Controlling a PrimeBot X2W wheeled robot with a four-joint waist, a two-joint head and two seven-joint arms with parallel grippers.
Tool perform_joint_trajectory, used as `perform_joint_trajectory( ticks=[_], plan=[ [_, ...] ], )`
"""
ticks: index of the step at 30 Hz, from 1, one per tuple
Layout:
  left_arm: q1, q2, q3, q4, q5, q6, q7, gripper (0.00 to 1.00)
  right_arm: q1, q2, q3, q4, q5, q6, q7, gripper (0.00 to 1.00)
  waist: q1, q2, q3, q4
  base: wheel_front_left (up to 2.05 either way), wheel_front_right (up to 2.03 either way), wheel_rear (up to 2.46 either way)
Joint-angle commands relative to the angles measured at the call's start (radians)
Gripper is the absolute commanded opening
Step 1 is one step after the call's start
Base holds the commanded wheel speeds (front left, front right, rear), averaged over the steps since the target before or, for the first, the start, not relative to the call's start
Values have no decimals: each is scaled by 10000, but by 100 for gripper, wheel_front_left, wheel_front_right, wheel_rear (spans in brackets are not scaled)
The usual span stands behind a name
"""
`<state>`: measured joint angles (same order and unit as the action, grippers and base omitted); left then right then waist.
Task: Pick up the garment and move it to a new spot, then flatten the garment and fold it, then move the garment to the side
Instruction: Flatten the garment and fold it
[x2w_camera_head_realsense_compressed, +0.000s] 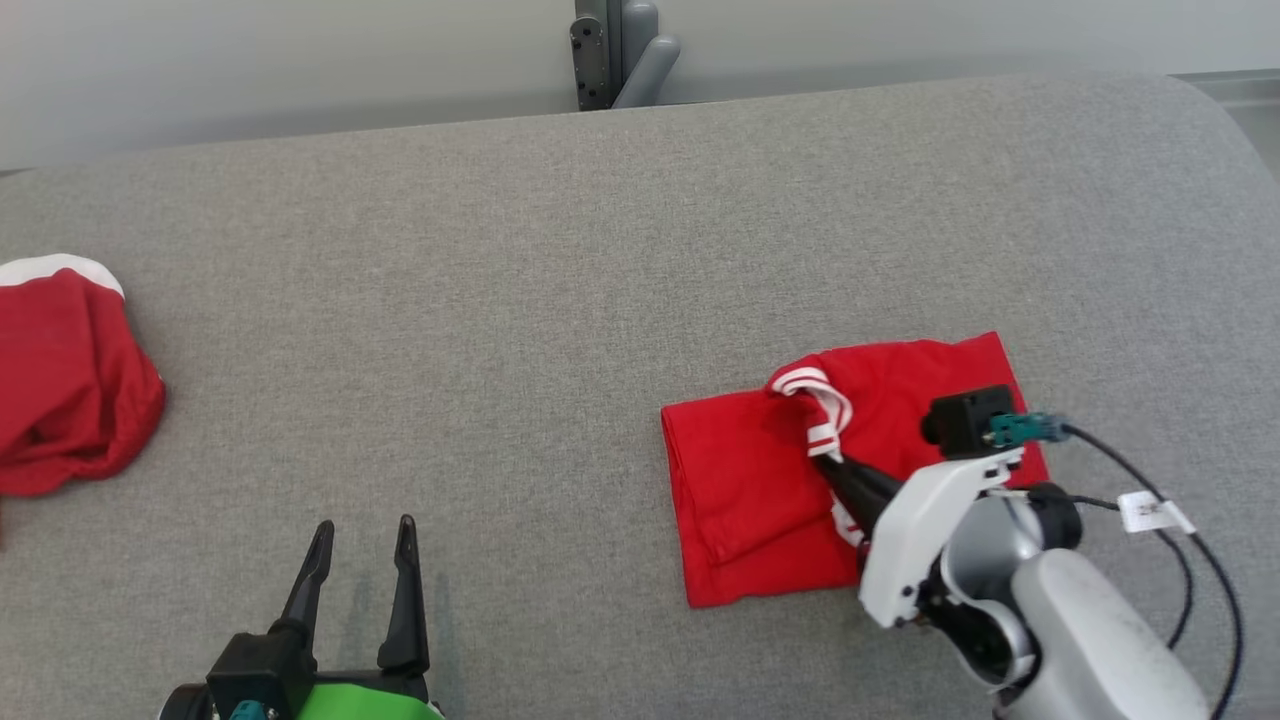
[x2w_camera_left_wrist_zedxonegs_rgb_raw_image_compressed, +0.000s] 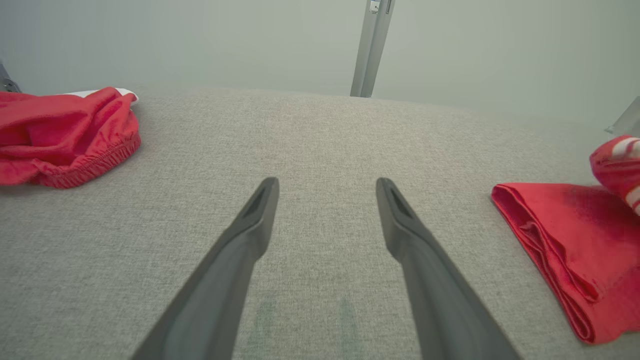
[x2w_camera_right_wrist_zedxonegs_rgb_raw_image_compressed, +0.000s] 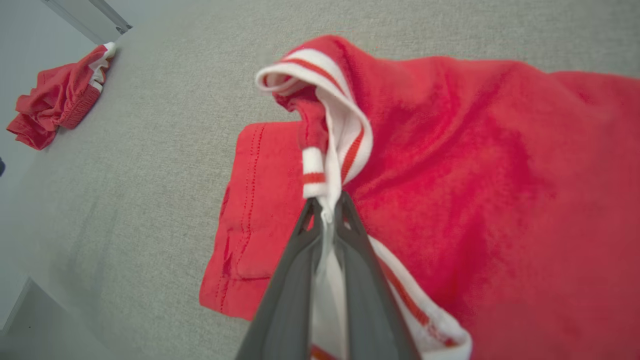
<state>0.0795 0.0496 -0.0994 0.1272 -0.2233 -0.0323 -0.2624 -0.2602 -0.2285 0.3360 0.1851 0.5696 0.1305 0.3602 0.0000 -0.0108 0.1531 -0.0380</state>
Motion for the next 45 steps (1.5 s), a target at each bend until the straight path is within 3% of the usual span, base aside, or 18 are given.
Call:
perform_joint_trajectory(
  ticks=[1,7,19,20,21,29,36,41,45],
  plan=[
    [-52,20,18,-11,129,-39,-29,100,-135,406,60,289,-227,3,-122,0,0,108,19,21,0,0,0],
    [-157,20,24,83,201,-137,-31,100,-682,1613,457,1699,-1007,3,-655,0,0,108,88,146,0,0,0],
    [-28,21,-277,211,5,43,-29,100,-1088,1774,1031,2498,-540,3,-1125,0,0,108,-18,306,0,0,0],
    [1,21,-269,212,1,60,-31,100,-1093,1769,1106,2445,-485,3,-1198,41,0,108,-18,303,0,0,0],
    [29,21,-255,222,4,60,-29,100,-1073,1770,1158,2406,-431,3,-1225,100,0,108,-15,297,0,0,0],
    [178,19,-126,236,34,77,-31,100,-221,1760,423,683,-585,3,-2014,100,0,108,-88,313,0,0,0],
    [400,19,-21,169,-9,104,-29,100,1291,1056,-1923,-1753,-1111,3,-3040,100,0,108,-232,265,0,0,0],
    [432,19,-143,147,-43,162,-29,100,2078,217,-3335,-1469,-2623,3,-4419,100,0,108,-305,301,0,0,0],
    [465,19,-182,163,-110,185,-31,100,2425,80,-3831,-624,-3247,3,-5580,100,0,108,-409,312,0,0,0]
  ],
)
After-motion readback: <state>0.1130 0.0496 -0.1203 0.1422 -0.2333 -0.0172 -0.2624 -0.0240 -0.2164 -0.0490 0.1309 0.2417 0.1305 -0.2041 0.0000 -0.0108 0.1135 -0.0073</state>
